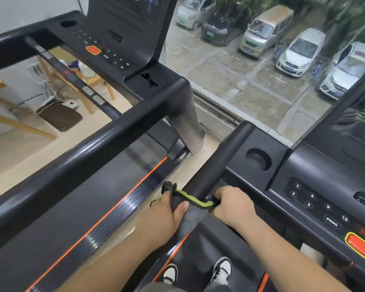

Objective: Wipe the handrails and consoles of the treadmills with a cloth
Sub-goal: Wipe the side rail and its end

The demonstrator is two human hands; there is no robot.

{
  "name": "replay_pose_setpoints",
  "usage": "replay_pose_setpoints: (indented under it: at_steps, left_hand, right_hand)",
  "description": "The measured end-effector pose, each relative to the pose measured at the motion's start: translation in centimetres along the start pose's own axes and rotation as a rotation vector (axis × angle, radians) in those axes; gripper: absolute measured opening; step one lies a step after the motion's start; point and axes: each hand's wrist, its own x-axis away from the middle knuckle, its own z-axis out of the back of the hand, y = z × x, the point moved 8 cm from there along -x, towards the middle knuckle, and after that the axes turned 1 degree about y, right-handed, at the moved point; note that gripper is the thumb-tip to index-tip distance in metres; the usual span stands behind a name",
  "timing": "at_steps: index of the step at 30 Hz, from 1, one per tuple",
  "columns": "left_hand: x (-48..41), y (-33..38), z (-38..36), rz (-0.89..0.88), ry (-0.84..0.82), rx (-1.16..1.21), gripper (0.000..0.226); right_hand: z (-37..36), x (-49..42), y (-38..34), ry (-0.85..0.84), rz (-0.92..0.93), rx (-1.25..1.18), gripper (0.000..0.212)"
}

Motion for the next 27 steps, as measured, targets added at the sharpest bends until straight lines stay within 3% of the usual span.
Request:
replay_pose_setpoints:
  at_steps: [4, 7, 12, 15, 18, 21, 24, 27]
  left_hand:
    - [-7.4, 3.9, -0.6, 0.094, -0.110, 0.132, 0.065]
    - [-11.3, 8.2, -0.7, 0.015, -0.124, 0.233, 0.065]
    - [-8.0, 5.5, -1.4, -0.071, -0.102, 0.355, 0.077]
    - [-3.6, 0.7, -1.5, -0.138, -0.064, 0.321, 0.070]
    - [-0.4, -1.9, -1.3, -0.154, -0.029, 0.221, 0.062]
    - [-2.9, -0.6, -1.4, -0.105, -0.086, 0.100, 0.073]
    - [-7.9, 2.6, -2.0, 0.040, -0.247, 0.338, 0.080]
    - [-9.7, 4.0, -2.4, 0.095, -0.267, 0.541, 0.080]
  right_hand:
    - [0.0, 0.3, 0.0, 0.053, 0.016, -0.034, 0.016]
    - [-0.2, 0.3, -0.3, 0.080, 0.018, -0.019, 0.018]
    - [-0.1, -0.2, -0.1, 0.024, -0.063, -0.025, 0.010]
    - [0.1, -0.1, 0.0, 0.007, -0.074, -0.053, 0.006]
    - [-0.1, -0.3, 0.1, 0.003, -0.083, -0.051, 0.019]
    - [0.0, -0.4, 0.1, 0.035, -0.097, -0.056, 0.022]
    - [0.2, -0.4, -0.1, 0.022, -0.104, -0.071, 0.018]
    - [0.3, -0.3, -0.1, 0.021, -0.120, -0.076, 0.019]
